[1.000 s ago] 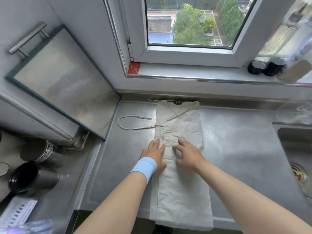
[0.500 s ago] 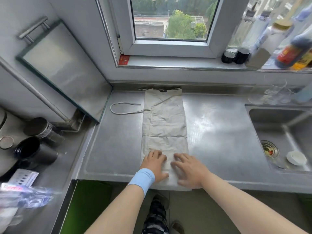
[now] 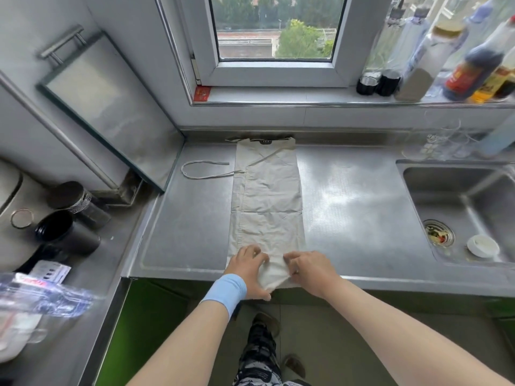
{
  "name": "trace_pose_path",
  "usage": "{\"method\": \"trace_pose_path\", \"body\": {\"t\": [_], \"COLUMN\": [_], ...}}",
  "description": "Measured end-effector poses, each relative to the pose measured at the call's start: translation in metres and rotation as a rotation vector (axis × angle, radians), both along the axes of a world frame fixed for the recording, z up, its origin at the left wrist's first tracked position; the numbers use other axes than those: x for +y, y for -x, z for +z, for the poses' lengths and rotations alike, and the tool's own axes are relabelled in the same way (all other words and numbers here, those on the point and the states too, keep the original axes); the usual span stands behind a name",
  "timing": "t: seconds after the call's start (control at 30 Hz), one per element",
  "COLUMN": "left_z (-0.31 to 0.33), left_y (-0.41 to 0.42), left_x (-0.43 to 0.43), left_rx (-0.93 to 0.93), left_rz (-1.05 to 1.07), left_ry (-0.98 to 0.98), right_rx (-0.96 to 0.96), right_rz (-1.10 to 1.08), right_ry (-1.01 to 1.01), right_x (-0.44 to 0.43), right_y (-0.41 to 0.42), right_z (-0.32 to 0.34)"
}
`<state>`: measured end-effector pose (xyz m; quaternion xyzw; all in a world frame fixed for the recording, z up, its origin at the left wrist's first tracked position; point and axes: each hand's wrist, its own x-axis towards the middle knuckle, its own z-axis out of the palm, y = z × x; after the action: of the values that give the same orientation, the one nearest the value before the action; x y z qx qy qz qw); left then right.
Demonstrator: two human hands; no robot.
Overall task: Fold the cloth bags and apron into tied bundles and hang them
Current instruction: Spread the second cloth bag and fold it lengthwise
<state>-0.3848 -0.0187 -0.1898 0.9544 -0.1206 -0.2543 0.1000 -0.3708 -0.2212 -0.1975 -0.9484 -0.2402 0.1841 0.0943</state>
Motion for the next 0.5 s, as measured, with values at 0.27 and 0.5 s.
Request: {"method": "trace_pose_path", "body": {"t": [0.27,0.5], "left_z": [0.044,0.068], "left_y": [-0.037,-0.11], "left_x": [0.007,0.013], "left_rx": [0.277,0.022], "left_rz": [0.087,0.323], "left_ry": [0.031,0.142], "right_rx": [0.335,0.362], "right_rz": [-0.343,-0.641], "right_ry": [-0.302,-0.676], "right_x": [-0.009,-0.018], "right_y": [-0.05,-0.106], "right_z": [0.039,0.061]}}
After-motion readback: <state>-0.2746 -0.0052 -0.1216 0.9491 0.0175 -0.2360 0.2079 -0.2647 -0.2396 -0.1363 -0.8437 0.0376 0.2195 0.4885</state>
